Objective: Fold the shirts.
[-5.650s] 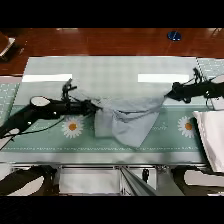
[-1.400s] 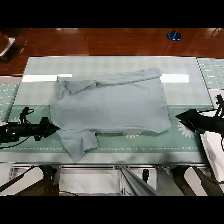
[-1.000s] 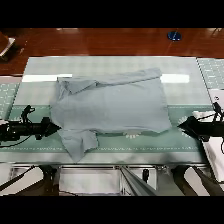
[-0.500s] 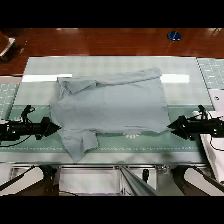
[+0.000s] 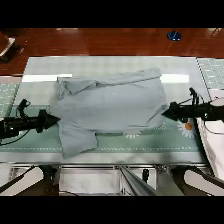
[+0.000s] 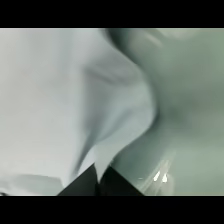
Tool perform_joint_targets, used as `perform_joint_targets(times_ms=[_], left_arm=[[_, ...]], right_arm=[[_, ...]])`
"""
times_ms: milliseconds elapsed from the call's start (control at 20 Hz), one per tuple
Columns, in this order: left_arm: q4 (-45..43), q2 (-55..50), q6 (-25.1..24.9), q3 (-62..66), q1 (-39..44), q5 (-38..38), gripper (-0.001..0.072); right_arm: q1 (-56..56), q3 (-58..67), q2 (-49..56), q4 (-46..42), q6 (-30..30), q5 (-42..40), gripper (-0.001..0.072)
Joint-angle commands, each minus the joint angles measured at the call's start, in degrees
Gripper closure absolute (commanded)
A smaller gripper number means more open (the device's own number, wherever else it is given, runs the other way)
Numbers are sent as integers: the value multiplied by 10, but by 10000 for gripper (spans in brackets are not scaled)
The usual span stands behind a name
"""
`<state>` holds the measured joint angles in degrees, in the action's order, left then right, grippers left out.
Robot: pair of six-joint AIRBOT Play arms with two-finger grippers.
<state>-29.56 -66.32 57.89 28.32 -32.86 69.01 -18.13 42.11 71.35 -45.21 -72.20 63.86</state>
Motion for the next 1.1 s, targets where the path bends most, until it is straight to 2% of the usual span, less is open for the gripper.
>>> perform_joint_targets(times_ms=[0,100,250,300,450,600,700,750,900,1050], left_arm=[[209,55,-18,76,2,31,692],[263,108,-17,169,4,8,692],[260,178,9,313,4,-62,692],[231,205,19,358,4,-101,692],[94,271,97,477,3,-160,692],[22,322,108,567,-2,-163,692],[-80,365,120,606,-3,-163,692],[-151,390,148,615,0,-163,692],[-320,446,205,614,41,-146,692],[-411,458,217,613,120,-125,692]], right_arm=[[16,159,-25,14,2,66,690],[16,289,-56,14,-16,69,690],[14,461,-118,-7,-26,66,690],[14,502,-141,-31,-37,65,690],[14,573,-221,-99,-52,60,690],[14,588,-294,-150,-63,64,690],[14,588,-341,-185,-82,85,690],[14,588,-361,-198,-88,99,690],[14,588,-399,-242,-105,148,690],[14,586,-406,-285,-127,191,690]])
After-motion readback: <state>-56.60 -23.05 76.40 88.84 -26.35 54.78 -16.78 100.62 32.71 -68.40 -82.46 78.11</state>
